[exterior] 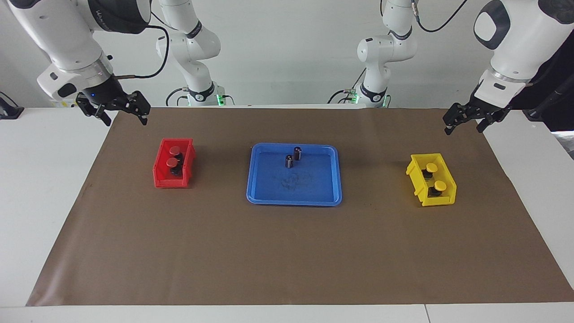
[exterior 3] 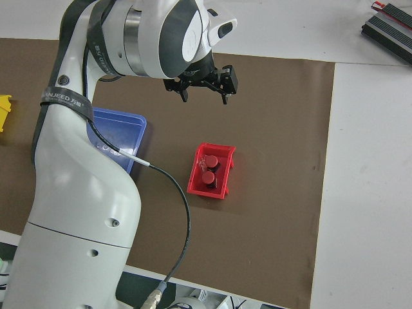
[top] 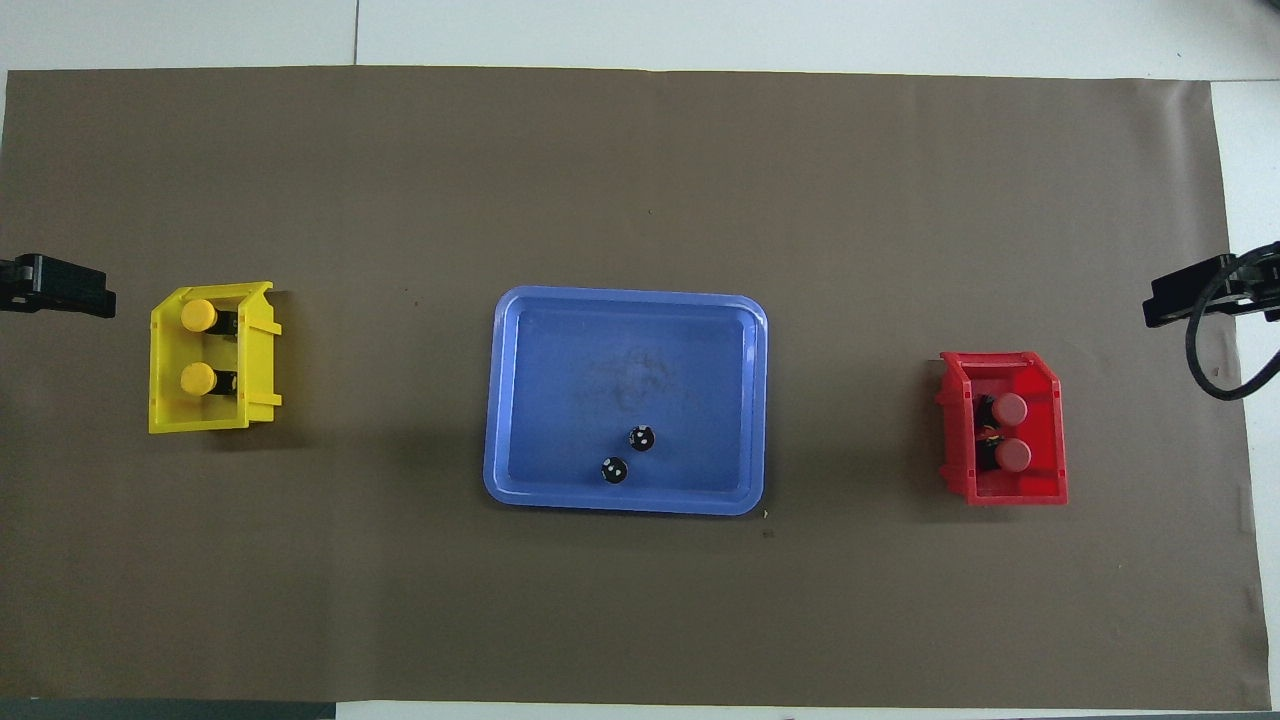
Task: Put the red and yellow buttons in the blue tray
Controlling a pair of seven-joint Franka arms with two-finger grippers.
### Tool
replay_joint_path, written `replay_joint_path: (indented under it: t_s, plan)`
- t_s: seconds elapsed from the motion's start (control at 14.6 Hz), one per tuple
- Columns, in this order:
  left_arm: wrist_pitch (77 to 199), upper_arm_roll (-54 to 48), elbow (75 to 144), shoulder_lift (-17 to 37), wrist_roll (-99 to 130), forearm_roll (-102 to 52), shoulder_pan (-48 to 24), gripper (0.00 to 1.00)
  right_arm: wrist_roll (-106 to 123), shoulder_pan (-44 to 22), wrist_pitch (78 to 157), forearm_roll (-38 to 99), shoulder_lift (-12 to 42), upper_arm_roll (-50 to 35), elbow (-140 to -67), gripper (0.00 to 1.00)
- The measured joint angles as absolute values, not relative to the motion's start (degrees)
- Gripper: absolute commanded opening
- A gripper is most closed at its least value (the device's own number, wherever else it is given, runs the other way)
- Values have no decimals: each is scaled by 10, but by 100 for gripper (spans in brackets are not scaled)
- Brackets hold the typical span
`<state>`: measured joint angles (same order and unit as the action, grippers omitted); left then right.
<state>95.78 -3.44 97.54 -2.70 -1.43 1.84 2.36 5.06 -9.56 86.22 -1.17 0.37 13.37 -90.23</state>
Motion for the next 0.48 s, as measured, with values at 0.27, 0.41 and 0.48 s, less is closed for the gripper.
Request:
replay_joint_path:
  t_s: [0.27, 0.41, 0.48]
  plan:
    - [962, -34, 983, -29, -14, 18, 24, 100, 51, -97, 927, -10, -17, 133, -976, 100]
    - [962, -34, 983, -29, -14, 18, 24, 100, 51, -111, 999, -9, -34, 133, -1057, 94]
    - [962, -34, 984, -29, -14, 18, 24, 100, 50, -119, 1034, -4, -36, 132, -1094, 90]
